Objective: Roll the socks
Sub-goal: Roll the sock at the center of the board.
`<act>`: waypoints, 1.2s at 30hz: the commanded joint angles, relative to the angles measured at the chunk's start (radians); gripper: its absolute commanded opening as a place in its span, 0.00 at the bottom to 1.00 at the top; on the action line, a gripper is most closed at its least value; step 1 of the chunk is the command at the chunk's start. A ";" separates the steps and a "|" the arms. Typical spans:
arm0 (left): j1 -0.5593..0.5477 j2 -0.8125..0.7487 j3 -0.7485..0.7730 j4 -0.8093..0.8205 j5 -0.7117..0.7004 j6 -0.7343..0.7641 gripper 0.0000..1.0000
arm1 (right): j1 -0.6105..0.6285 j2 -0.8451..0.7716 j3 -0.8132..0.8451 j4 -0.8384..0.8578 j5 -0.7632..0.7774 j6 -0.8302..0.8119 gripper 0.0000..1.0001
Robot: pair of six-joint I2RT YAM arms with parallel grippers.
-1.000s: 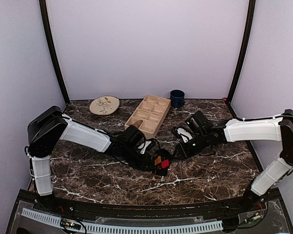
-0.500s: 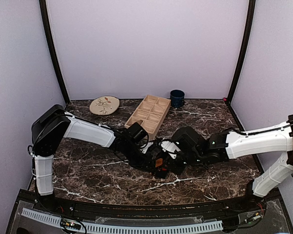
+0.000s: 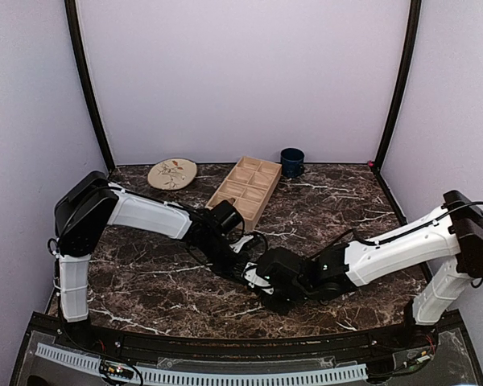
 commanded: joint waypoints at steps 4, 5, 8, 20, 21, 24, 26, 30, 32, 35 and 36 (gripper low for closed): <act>-0.001 0.058 -0.031 -0.178 -0.054 0.043 0.00 | 0.018 0.073 0.072 0.044 0.068 -0.017 0.39; -0.001 0.058 -0.031 -0.179 -0.052 0.046 0.00 | 0.019 0.085 0.079 0.043 0.074 -0.021 0.39; -0.001 0.058 -0.031 -0.182 -0.049 0.055 0.00 | 0.019 0.120 0.103 0.024 0.098 -0.031 0.39; -0.001 0.073 -0.018 -0.191 -0.037 0.075 0.00 | 0.018 0.189 0.114 -0.010 0.130 -0.004 0.41; -0.001 0.074 -0.016 -0.191 -0.035 0.076 0.00 | 0.018 0.191 0.110 -0.014 0.131 0.000 0.41; 0.002 0.079 -0.009 -0.196 -0.033 0.081 0.00 | 0.015 0.199 0.102 -0.023 0.129 0.006 0.41; 0.004 0.083 -0.003 -0.200 -0.031 0.087 0.00 | 0.011 0.203 0.099 -0.029 0.129 0.014 0.41; 0.009 0.087 0.001 -0.204 -0.030 0.093 0.00 | -0.003 0.193 0.080 -0.033 0.118 0.035 0.40; 0.011 0.089 0.004 -0.206 -0.030 0.096 0.00 | -0.008 0.191 0.072 -0.035 0.116 0.042 0.40; 0.014 0.090 0.005 -0.207 -0.028 0.096 0.00 | -0.017 0.188 0.061 -0.039 0.105 0.047 0.38; 0.015 0.092 0.006 -0.207 -0.028 0.096 0.00 | -0.020 0.188 0.060 -0.040 0.103 0.049 0.38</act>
